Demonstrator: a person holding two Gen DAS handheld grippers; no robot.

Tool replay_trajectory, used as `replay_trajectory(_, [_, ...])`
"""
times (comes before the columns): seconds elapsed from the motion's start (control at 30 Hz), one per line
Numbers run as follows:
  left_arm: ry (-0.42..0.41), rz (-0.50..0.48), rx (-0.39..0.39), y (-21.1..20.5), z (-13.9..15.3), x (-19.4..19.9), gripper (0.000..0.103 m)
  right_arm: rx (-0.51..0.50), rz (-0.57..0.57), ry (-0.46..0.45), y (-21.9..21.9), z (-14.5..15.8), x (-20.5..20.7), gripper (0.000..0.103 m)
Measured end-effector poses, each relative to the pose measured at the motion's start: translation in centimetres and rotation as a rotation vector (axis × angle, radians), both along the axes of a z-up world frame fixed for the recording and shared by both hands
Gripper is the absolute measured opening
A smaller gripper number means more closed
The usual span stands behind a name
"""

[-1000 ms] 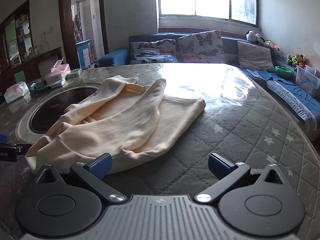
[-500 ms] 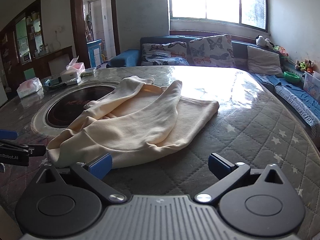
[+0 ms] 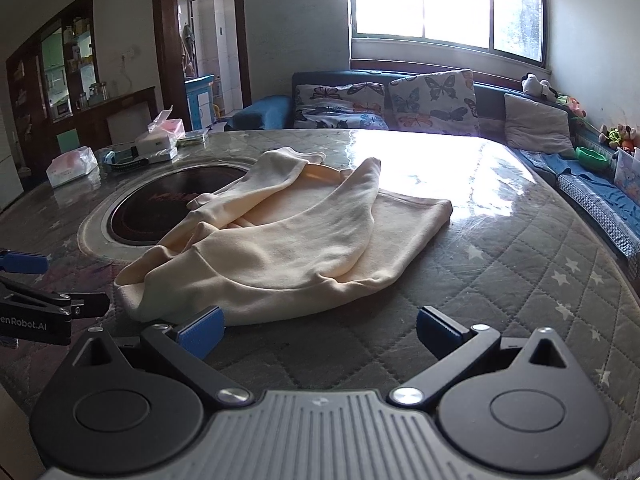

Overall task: Fold clothes
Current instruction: 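Move both tools toward the crumpled cream shirt on the table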

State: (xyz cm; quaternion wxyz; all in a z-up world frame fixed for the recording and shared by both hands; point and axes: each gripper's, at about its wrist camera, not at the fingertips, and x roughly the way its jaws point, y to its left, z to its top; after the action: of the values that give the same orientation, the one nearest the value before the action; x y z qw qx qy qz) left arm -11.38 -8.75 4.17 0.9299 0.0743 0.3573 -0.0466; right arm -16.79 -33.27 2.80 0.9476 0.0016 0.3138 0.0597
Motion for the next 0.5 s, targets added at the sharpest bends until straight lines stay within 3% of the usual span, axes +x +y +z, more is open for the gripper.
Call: replay_trajectory(0.5, [0.019,-0.047,0.019,-1.3,-0.3,-0.2,0.103,0.005,0.018,0.012,0.4,-0.3,0.3,0.103])
